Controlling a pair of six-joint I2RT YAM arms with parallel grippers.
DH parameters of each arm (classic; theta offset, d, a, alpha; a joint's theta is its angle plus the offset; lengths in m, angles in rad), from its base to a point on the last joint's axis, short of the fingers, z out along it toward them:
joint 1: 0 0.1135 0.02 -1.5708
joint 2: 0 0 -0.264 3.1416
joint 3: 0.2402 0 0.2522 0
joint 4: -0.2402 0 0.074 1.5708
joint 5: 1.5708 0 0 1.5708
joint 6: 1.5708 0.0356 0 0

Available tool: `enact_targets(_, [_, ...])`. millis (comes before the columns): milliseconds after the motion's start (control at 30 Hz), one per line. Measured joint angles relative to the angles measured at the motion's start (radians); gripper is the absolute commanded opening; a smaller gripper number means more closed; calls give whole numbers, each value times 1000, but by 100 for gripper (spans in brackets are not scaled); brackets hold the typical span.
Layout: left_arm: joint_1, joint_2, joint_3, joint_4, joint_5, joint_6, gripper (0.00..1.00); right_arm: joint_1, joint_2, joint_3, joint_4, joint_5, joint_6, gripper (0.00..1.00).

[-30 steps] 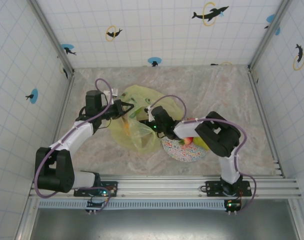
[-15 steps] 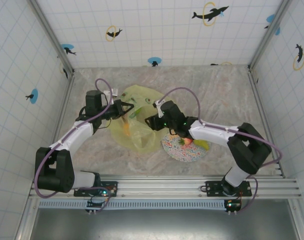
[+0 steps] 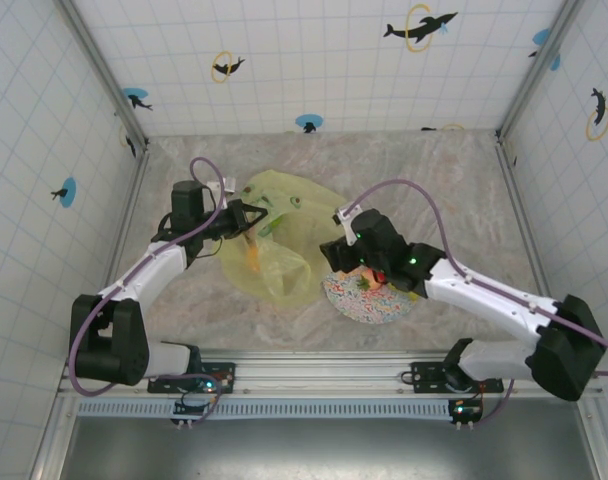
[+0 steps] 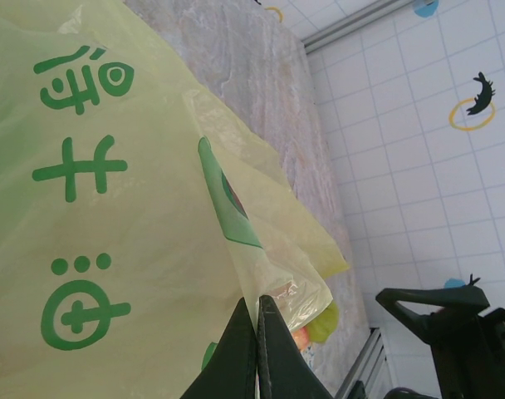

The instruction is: Place the fruits into the plastic bag

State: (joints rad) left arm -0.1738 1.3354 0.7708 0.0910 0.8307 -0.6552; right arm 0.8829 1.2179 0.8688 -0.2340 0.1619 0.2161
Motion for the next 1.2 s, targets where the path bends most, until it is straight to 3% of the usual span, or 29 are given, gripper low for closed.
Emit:
enact_targets(300, [0, 0, 0, -1, -5, 0, 0, 21, -68, -60, -238, 108, 11, 81])
enact_targets(600, [0, 0, 0, -8, -5, 0, 0, 34, 91, -62, -351, 201, 12, 83])
enact_targets(1200, [0, 0, 0, -14, -5, 0, 0, 34, 276, -24, -343, 206, -21, 83])
